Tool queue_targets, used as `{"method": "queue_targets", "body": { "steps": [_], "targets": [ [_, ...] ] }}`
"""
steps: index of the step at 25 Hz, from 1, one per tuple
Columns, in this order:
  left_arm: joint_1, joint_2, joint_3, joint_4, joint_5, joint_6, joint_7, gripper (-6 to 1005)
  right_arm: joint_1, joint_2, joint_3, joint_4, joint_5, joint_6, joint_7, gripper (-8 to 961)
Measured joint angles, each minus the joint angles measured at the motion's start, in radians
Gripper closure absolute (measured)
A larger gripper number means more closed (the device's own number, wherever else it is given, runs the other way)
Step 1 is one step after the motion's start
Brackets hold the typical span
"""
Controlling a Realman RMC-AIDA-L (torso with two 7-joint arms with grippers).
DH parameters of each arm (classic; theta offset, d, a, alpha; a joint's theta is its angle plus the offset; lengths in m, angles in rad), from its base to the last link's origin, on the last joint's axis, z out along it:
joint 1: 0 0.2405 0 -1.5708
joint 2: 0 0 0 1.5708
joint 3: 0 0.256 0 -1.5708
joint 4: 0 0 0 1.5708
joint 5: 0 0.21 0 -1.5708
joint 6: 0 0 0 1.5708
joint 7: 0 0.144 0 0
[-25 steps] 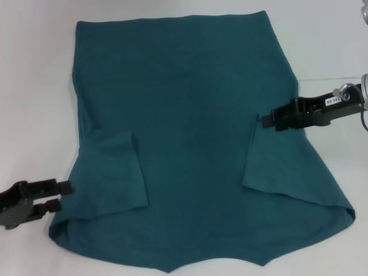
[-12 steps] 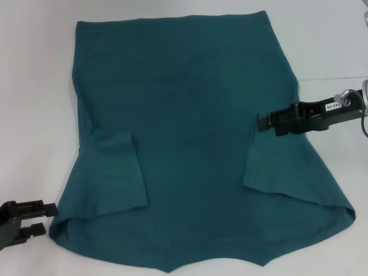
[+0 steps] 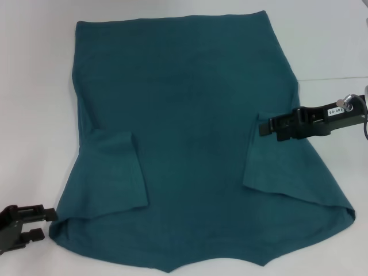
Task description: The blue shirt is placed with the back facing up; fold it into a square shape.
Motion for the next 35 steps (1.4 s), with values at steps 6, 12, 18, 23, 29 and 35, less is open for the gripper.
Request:
{"method": "queue_targets", "body": {
  "steps": [6,12,18,23,29,35],
  "targets": [
    [-0.002,-0.001,0.0,-0.019,0.009,-0.027,-0.005,386,0.0,-0.001,0.011,0.0,0.0,0.0,-0.002,271],
    [-0.011,0.001,0.001,-0.03,0.009,-0.041,-0.005,387,0.0,-0.001,0.016,0.0,0.0,0.0,-0.002,271],
    [-0.023,0.003,0.012,-0.056,0.009,-0.076,-0.003,387,0.0,-0.001,0.023,0.0,0.0,0.0,-0.003,271],
    [-0.033,0.004,0.015,-0.071,0.009,-0.089,0.002,386,0.0,-0.001,0.023,0.0,0.0,0.0,-0.004,271],
    [-0.037,0.005,0.05,-0.076,0.009,-0.099,0.001,387,0.0,-0.002,0.023,-0.001,0.0,0.0,-0.004,270],
    [-0.038,0.001,0.066,-0.077,0.007,-0.092,0.003,386,0.0,-0.003,0.023,-0.002,0.0,0.0,-0.004,270]
  ]
}}
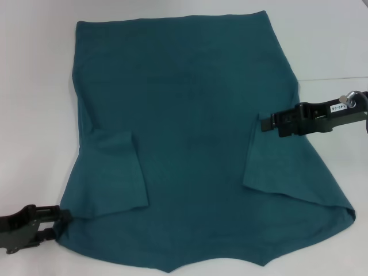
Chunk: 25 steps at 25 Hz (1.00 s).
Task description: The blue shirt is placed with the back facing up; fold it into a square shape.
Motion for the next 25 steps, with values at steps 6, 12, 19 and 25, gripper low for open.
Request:
{"method": "queue_targets", "body": {
  "steps": [6,12,19,25],
  "targets": [
    [0.005,-0.001,-0.006,0.0,-0.005,0.02,0.004,386,-0.006,0.0,0.0,0.001,0.0,-0.001,-0.004,271],
    [-0.019,-0.002,-0.002,-0.003,-0.017,0.022,0.007,387,-0.008,0.0,0.001,0.002,0.0,-0.003,-0.008,272],
    [-0.039,-0.001,-0.01,-0.016,-0.02,0.046,0.015,386,-0.009,-0.001,0.003,0.0,0.0,-0.006,-0.008,272],
    [-0.009,0.004,-0.049,0.002,-0.026,0.108,0.017,386,-0.009,-0.003,0.003,-0.002,0.0,-0.005,-0.008,271]
  ]
}}
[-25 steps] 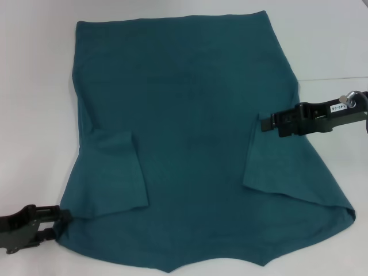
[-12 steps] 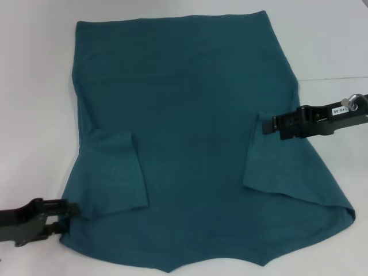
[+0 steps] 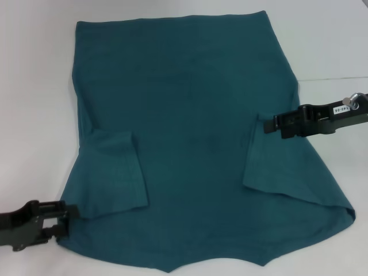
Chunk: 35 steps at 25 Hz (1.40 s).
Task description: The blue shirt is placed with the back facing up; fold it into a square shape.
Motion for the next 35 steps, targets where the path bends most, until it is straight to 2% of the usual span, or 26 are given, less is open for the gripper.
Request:
{"method": "queue_targets", "body": {
  "steps": [10,24,35],
  "targets": [
    [0.055,-0.007,-0.034,0.024,0.001,0.081,-0.01,387,-0.001,-0.002,0.0,0.003,0.0,0.002,0.0,271],
    [0.051,-0.007,-0.031,-0.008,0.03,0.056,-0.061,386,-0.005,-0.004,0.0,0.003,0.0,0.005,0.0,270],
    [0.026,0.001,-0.014,-0.08,0.033,0.003,-0.062,386,-0.005,-0.005,0.0,0.003,0.0,0.008,0.0,271]
  ]
}}
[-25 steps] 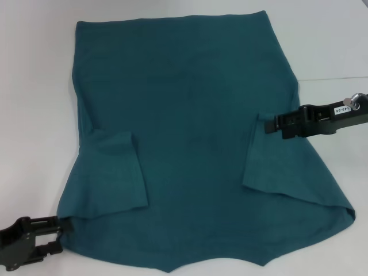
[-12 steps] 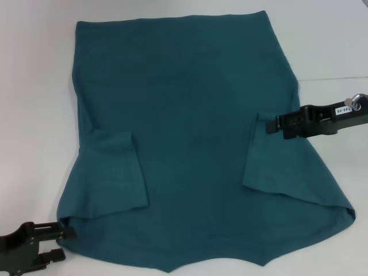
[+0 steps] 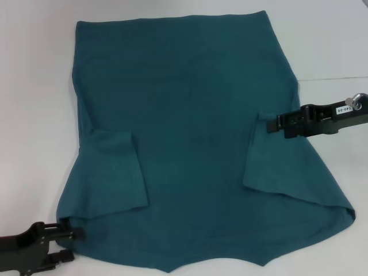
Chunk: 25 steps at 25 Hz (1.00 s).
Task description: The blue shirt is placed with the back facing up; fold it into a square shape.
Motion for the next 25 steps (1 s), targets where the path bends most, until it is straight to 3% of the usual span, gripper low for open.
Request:
{"method": "queue_targets", "body": {
  "steps": [25],
  "targets": [
    [-0.004,0.0,0.005,-0.026,0.0,-0.001,0.0,386,-0.007,-0.002,0.0,-0.001,0.0,0.002,-0.002,270]
  ]
}}
